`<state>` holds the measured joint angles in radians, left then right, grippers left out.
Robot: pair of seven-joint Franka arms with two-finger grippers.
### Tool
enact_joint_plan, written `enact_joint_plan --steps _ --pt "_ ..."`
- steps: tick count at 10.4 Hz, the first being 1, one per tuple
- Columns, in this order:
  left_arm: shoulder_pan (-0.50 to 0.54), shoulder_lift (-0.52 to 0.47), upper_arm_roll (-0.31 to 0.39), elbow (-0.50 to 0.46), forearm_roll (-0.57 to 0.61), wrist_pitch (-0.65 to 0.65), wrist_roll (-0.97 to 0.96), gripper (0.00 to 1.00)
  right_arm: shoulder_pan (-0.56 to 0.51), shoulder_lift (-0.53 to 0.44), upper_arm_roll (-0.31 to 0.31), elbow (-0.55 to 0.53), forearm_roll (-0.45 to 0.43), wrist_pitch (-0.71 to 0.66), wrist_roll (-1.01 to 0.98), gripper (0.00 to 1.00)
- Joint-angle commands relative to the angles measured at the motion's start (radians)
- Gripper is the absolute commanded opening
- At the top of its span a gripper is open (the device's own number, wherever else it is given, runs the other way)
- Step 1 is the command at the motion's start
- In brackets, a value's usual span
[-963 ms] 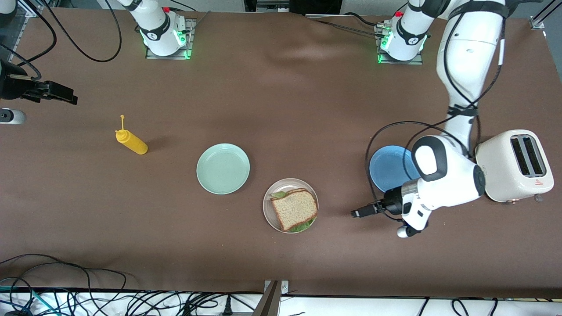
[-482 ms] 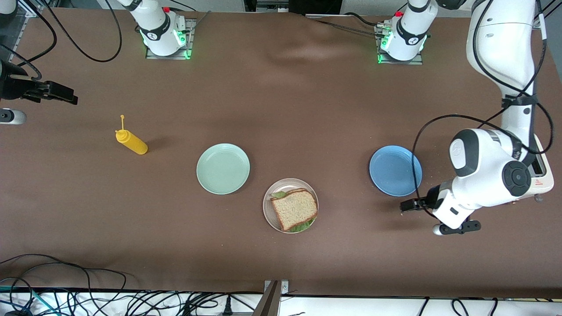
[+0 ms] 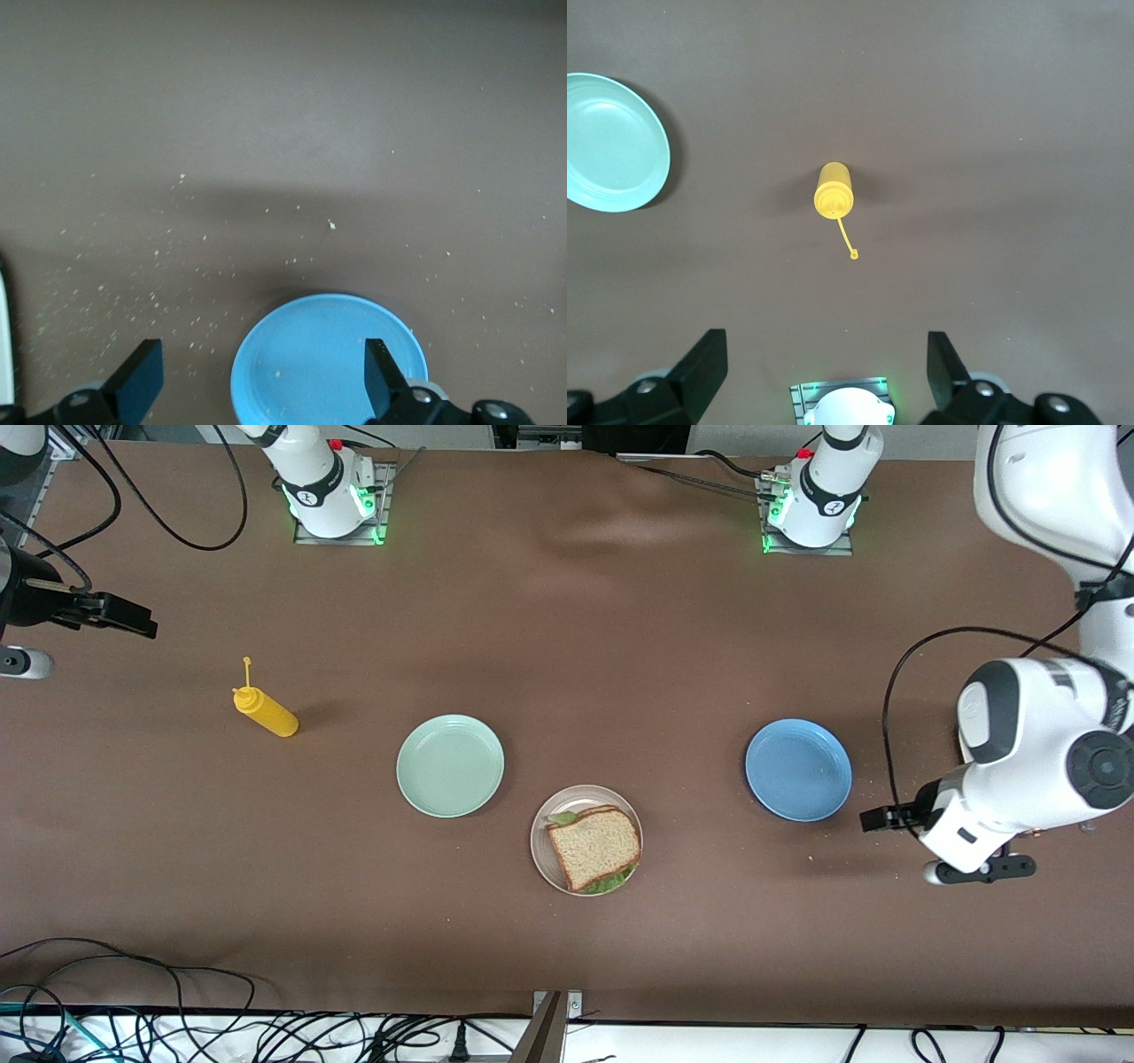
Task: Make sandwich on beige plate with both arms
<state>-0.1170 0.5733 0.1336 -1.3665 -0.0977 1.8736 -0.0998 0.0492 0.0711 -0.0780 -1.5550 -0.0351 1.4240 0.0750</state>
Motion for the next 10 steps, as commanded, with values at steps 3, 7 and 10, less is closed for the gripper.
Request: enact_joint_plan --steps 3,7,10 --pt "0.007 -0.058 -0.009 0.125 0.061 -0.294 0.021 1.00 0.006 -0.014 0.004 -0.010 -0.017 -0.005 0.022 1.00" --pt "0.025 -0.136 -0.008 0.130 0.046 -0.349 -0.093 1.00 0.006 -0.014 0.004 -0.008 -0.014 -0.005 0.022 1.00" --pt "0.120 -0.226 -0.026 0.091 -0.075 -0.335 -0.124 1.00 0.006 -0.014 0.004 -0.008 -0.014 -0.005 0.022 1.00"
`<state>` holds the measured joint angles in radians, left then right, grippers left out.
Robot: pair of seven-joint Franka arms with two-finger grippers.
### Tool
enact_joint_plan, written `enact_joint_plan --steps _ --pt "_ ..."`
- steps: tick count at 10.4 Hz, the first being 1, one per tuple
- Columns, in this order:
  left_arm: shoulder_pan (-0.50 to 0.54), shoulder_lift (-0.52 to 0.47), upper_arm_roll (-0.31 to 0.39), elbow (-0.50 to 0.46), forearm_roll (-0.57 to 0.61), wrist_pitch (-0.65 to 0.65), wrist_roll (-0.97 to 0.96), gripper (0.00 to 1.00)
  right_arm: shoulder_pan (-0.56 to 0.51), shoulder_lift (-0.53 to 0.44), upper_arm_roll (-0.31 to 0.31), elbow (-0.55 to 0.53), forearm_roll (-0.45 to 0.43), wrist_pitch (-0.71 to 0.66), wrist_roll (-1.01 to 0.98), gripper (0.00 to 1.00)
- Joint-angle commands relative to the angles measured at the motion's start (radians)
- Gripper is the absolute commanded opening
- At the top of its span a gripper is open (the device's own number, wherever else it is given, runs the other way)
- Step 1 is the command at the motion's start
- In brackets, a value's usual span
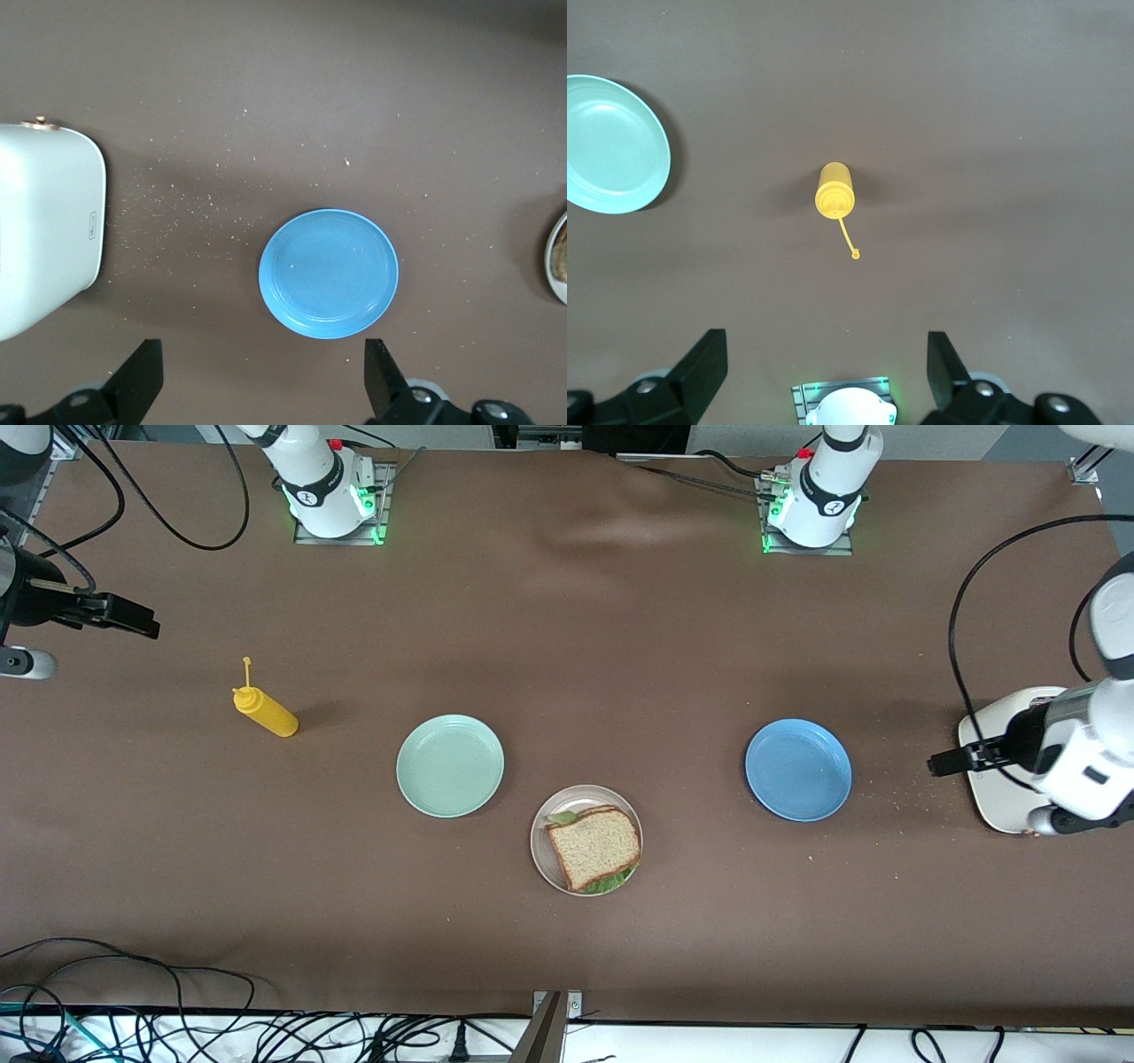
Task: Make sandwich on beige plate with both arms
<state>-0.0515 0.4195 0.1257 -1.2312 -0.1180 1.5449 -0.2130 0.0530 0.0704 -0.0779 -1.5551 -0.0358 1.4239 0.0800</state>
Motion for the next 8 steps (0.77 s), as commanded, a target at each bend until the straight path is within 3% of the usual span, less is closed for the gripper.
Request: enact_joint_plan --steps 1,4,6,8 --pt "0.061 -0.135 -0.017 -0.101 -0.066 0.032 0.001 1.00 0.004 -0.014 0.004 -0.008 -0.013 -0.005 0.017 1.00" --pt "0.053 -0.290 -0.017 -0.218 0.056 0.053 0.034 1.00 0.004 -0.014 0.004 -0.008 -0.012 -0.005 0.017 1.00" --pt "0.052 -0.382 -0.018 -0.316 0.070 0.122 0.038 1.00 0.004 -0.014 0.004 -0.008 -0.012 -0.005 0.015 1.00" --pt "0.064 -0.439 -0.064 -0.373 0.072 0.127 0.037 1.00 0.004 -0.014 0.003 -0.008 -0.012 -0.005 0.015 1.00"
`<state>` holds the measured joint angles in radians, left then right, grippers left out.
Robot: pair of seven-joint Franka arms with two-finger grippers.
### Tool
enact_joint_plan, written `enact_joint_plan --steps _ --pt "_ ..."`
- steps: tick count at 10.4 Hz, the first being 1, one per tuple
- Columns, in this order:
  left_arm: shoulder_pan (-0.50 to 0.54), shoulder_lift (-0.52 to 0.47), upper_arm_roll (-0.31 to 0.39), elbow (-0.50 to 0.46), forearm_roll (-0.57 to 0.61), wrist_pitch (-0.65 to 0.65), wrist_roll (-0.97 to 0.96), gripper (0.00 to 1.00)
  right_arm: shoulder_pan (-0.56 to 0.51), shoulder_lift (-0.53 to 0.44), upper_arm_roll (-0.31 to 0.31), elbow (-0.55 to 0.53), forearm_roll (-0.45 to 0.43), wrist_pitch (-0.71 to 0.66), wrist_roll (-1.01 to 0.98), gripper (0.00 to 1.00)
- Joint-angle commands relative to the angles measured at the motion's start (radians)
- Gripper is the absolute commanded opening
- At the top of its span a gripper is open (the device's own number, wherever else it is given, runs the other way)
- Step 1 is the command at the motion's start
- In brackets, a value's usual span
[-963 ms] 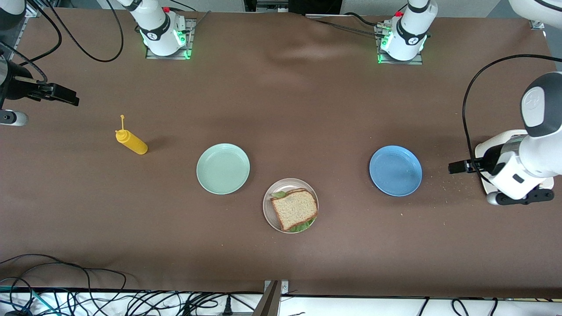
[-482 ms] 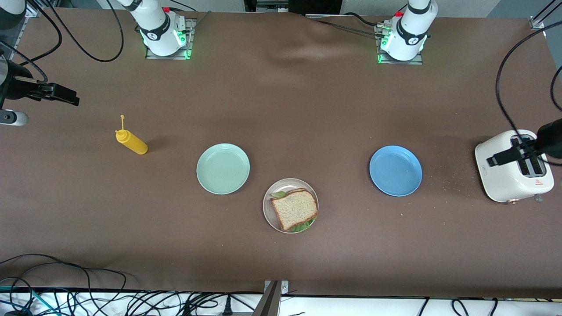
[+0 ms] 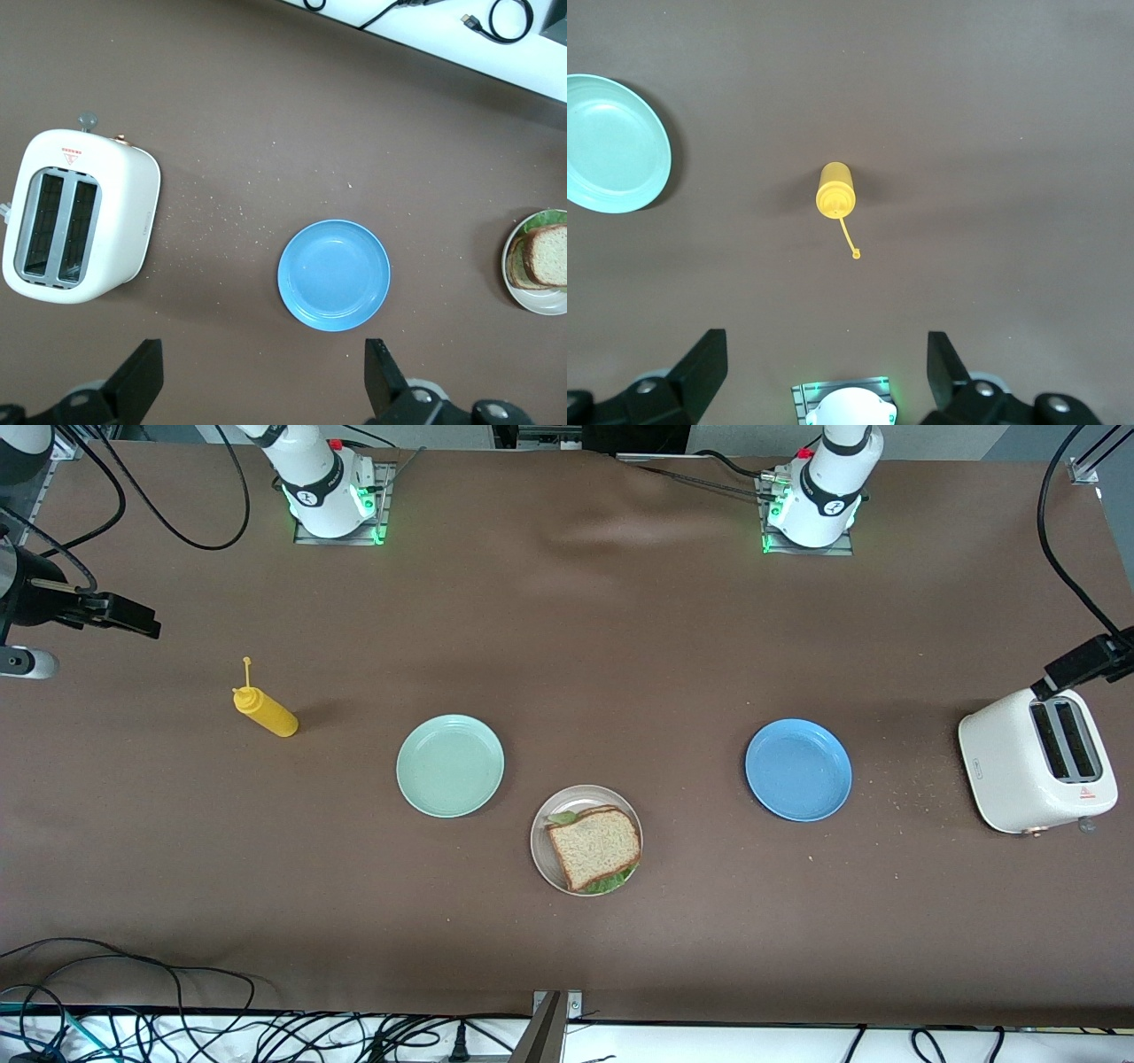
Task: Make sandwich on beige plate with both arms
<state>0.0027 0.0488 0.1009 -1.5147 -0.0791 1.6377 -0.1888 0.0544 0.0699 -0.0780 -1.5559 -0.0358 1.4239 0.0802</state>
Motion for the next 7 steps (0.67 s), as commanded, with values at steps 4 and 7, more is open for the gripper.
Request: enact_joint_plan --steps 4,7 --pt "0.006 -0.041 -0.044 -0.076 0.035 -0.025 0.008 1.00 0.002 -0.013 0.003 -0.009 -0.010 -0.005 0.015 1.00" --pt "-0.003 -0.038 -0.044 -0.056 0.088 -0.067 0.009 1.00 0.001 -0.012 0.003 -0.007 -0.010 -0.003 0.015 1.00"
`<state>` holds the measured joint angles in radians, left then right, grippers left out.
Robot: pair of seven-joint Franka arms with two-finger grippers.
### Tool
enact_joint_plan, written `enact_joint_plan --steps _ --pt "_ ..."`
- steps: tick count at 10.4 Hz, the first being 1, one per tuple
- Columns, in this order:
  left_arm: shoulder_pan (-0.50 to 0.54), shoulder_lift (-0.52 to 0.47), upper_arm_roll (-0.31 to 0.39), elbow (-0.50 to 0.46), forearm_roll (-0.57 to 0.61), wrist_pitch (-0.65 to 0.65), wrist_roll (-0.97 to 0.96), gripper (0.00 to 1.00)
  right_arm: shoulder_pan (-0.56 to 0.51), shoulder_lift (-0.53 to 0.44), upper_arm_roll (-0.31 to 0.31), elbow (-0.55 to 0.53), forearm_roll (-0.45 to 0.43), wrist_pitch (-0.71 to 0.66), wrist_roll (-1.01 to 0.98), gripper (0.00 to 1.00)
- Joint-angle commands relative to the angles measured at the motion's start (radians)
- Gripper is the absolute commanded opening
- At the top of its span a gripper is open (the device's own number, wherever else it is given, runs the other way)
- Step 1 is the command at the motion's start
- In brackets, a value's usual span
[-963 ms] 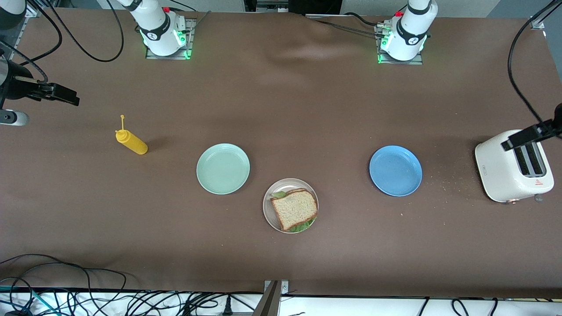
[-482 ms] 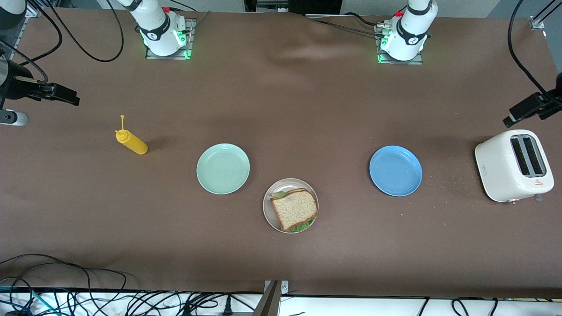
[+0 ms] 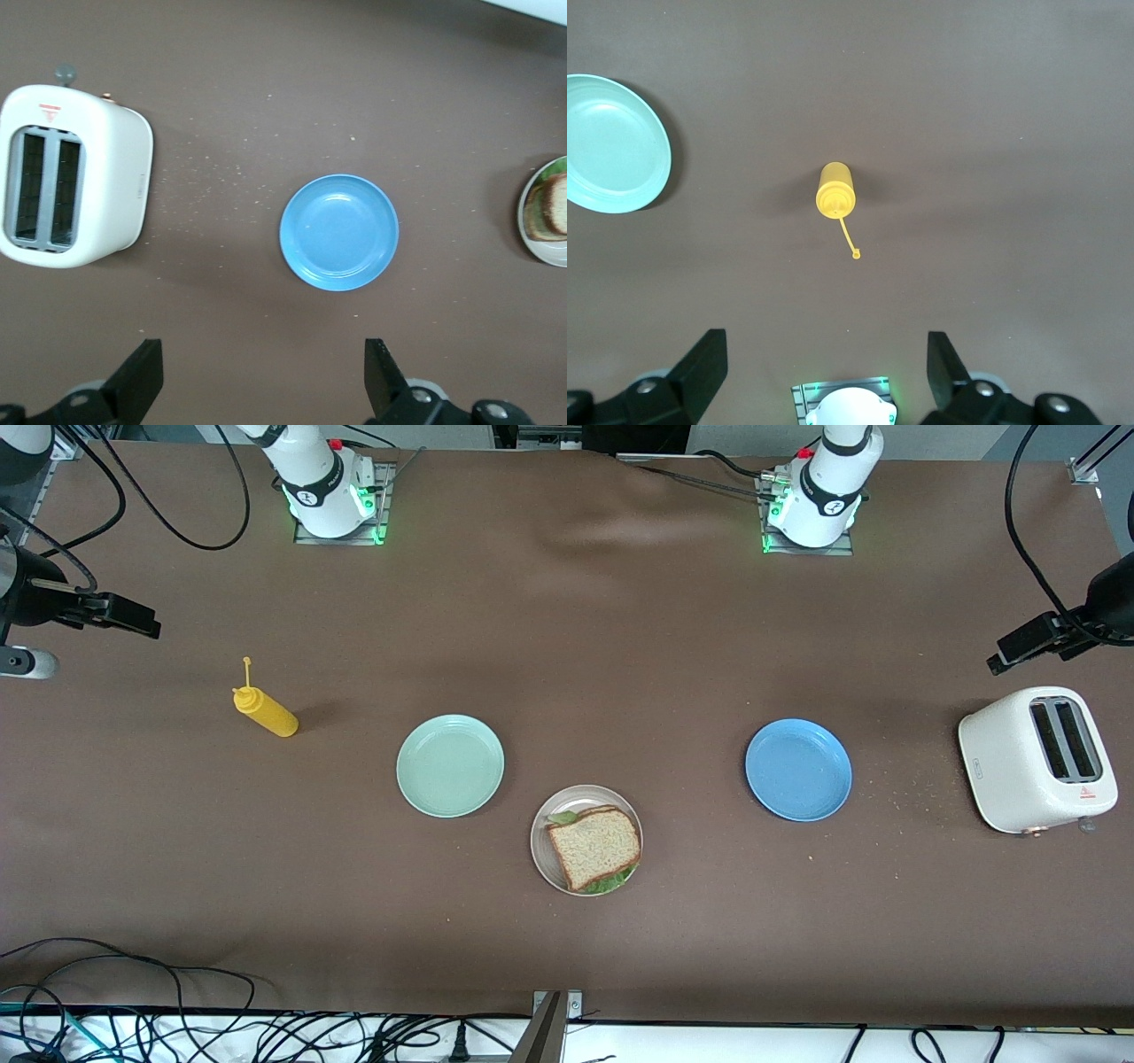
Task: Make sandwich on beige plate with both arms
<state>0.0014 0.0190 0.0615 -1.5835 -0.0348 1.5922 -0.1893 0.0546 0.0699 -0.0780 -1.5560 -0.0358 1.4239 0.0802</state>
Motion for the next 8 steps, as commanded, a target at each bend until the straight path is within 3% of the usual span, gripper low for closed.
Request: enact_joint_plan --steps 1,8 --pt "-0.001 -0.008 -0.006 0.013 0.044 -0.023 0.011 1.00 0.002 -0.012 0.003 -0.007 -0.010 -0.003 0.015 1.00" --pt "-0.001 0.004 -0.026 0.011 0.052 -0.020 0.014 1.00 0.001 -0.010 0.003 -0.007 -0.009 -0.002 0.015 1.00"
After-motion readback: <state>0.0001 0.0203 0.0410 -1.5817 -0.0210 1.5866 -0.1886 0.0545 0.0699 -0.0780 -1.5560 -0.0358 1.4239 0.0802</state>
